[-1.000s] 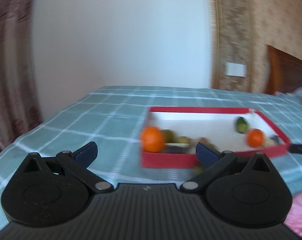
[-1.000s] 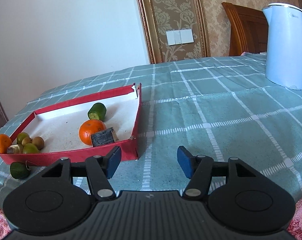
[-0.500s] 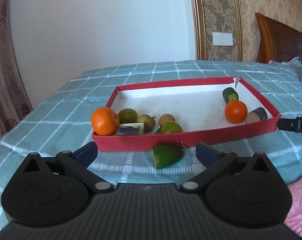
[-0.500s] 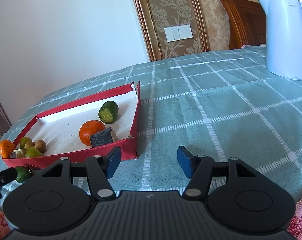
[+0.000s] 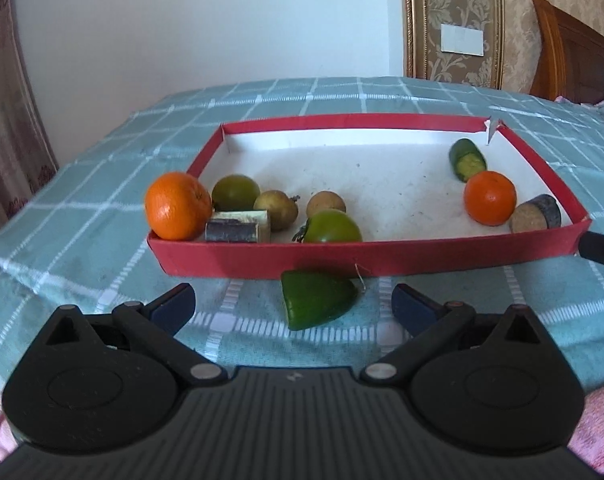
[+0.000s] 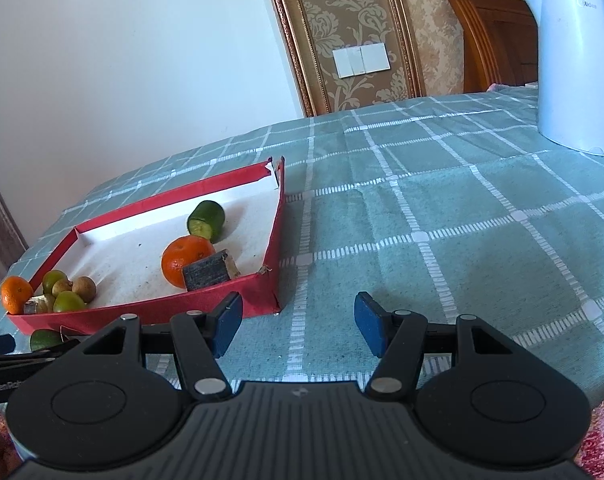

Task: Organize fruits
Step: 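Move the left gripper to the other green cut lime piece and close it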

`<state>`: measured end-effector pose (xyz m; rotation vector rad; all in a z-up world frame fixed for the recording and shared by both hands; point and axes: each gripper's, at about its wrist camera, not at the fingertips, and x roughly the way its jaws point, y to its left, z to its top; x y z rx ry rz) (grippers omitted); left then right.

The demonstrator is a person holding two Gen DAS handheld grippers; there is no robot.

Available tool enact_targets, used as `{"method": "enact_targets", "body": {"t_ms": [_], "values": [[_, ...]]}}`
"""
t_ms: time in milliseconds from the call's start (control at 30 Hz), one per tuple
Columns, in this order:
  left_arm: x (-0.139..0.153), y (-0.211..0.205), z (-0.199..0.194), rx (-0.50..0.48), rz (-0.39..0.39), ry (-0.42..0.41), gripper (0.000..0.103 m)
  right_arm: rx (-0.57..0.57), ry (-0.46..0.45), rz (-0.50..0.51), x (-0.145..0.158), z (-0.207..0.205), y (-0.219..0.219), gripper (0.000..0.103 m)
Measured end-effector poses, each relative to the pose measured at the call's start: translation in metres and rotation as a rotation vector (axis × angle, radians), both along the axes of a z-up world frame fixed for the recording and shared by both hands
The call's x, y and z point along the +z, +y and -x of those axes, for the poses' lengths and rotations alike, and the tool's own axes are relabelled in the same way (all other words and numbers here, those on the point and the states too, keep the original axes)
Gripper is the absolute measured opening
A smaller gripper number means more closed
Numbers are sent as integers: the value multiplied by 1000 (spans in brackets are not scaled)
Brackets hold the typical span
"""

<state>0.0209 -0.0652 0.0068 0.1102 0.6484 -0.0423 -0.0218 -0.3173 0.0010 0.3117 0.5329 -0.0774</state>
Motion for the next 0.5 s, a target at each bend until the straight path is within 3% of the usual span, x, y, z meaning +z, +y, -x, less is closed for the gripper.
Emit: {"method": "enact_targets", "body": {"t_ms": [167, 333, 433, 500], "values": [[-1, 1, -1, -2, 6, -1, 99, 2, -2, -8, 0, 0, -1, 64], [-1, 0, 0, -35, 17, -10, 81, 1, -1, -11, 0, 0, -1, 64], [-1, 0, 2, -54, 36, -15, 64, 1, -1, -11, 0, 0, -1, 64], [0, -1, 3, -68, 43, -17, 47, 1, -1, -12, 0, 0, -1, 64]]}}
